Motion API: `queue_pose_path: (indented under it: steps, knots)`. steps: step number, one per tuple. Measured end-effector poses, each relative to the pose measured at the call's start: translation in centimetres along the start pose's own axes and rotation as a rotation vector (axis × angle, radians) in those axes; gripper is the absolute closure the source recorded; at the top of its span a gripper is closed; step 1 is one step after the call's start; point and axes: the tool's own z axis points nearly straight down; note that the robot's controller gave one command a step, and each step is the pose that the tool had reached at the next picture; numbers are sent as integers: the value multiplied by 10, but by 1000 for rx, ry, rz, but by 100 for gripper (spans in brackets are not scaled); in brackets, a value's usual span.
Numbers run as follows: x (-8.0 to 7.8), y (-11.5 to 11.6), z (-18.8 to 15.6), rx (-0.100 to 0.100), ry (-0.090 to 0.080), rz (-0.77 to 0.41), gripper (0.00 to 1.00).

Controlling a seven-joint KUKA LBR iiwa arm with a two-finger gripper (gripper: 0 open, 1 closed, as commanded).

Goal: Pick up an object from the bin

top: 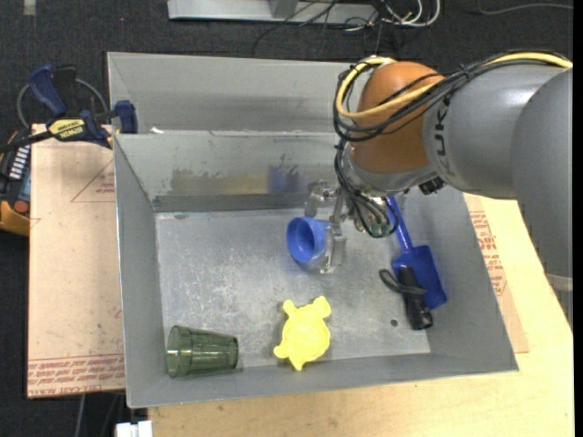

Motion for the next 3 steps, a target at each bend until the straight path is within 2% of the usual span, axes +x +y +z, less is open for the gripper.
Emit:
queue_pose_path:
  steps: [1, 2, 3]
  knots:
    - [5, -45, 48, 2, -3, -195, 0]
    - [-4, -1, 47, -2, -3, 126, 100]
    - [-4, -1, 47, -1, -3, 126, 100]
